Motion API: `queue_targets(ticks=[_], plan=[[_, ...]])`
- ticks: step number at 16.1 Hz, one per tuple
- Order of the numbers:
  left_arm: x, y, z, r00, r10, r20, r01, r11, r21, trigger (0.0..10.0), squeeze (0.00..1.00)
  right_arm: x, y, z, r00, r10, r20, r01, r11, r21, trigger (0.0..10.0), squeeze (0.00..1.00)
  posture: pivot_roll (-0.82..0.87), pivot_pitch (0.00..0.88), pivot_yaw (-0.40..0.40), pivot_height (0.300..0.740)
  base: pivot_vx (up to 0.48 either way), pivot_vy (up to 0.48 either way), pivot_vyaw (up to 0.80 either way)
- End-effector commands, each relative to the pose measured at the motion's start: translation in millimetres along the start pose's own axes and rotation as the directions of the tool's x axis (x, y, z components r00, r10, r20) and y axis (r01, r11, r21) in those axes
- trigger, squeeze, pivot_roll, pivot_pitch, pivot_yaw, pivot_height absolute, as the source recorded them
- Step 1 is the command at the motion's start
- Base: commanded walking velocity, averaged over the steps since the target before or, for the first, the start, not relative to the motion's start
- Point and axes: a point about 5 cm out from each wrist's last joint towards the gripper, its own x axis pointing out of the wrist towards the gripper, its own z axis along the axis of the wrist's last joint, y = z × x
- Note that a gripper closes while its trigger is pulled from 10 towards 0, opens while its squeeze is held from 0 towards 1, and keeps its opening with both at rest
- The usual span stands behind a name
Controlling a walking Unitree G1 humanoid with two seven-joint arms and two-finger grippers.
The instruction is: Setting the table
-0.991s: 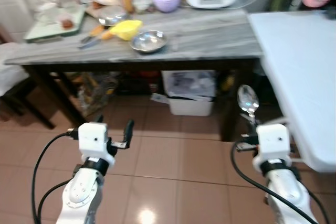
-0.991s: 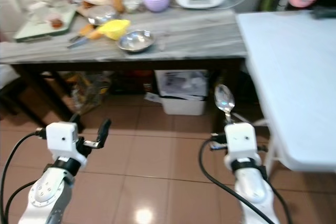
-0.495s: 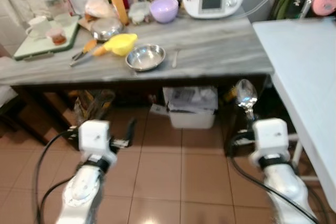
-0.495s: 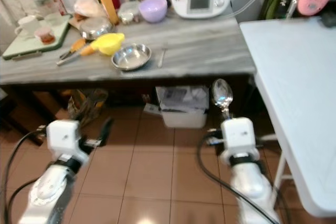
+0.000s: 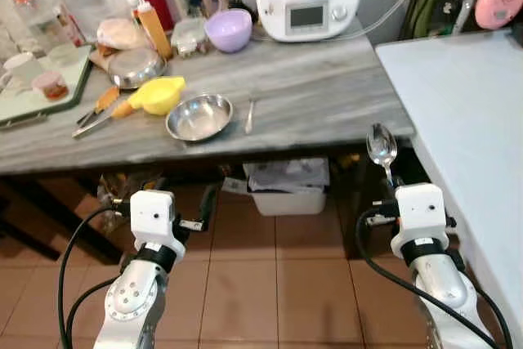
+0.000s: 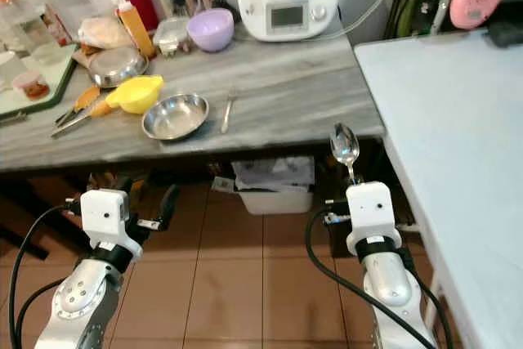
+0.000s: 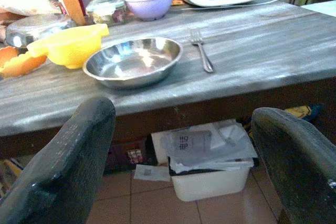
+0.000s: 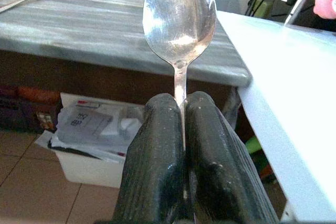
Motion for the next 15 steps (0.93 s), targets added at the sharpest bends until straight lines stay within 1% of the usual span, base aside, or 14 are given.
queue_targets(ticks=[1,10,11,15], plan=[[-1.8,9.5,1.6,1.0,0.023,-0.004,-0.023,1.0,0.02,10.0,0.0,0.6,8.5,4.4,1.0,0.021,0.017,-0.021,1.0,0.018,10.0,0.0,-0.29,0.128,0.153,0.74,0.371,0.0,0.0],[-1.0,9.6,0.2,1.0,0.021,-0.013,-0.021,0.999,0.025,10.0,0.0,2.2,8.3,6.7,1.0,0.02,0.024,-0.02,1.0,0.019,10.0,0.0,-0.29,0.127,0.153,0.74,0.351,0.0,0.0],[-1.8,11.1,1.6,1.0,0.029,-0.001,-0.029,0.999,0.015,10.0,0.0,2.6,8.5,7.4,0.999,0.021,0.026,-0.021,1.0,0.019,10.0,0.0,-0.29,0.127,0.151,0.74,0.0,0.0,0.0],[-7.5,18.3,1.8,0.999,0.051,-0.011,-0.051,0.998,0.027,10.0,0.0,4.6,9.3,13.9,0.999,0.031,0.044,-0.032,0.999,0.025,10.0,0.0,-0.29,0.128,0.15,0.74,0.0,0.0,0.0]])
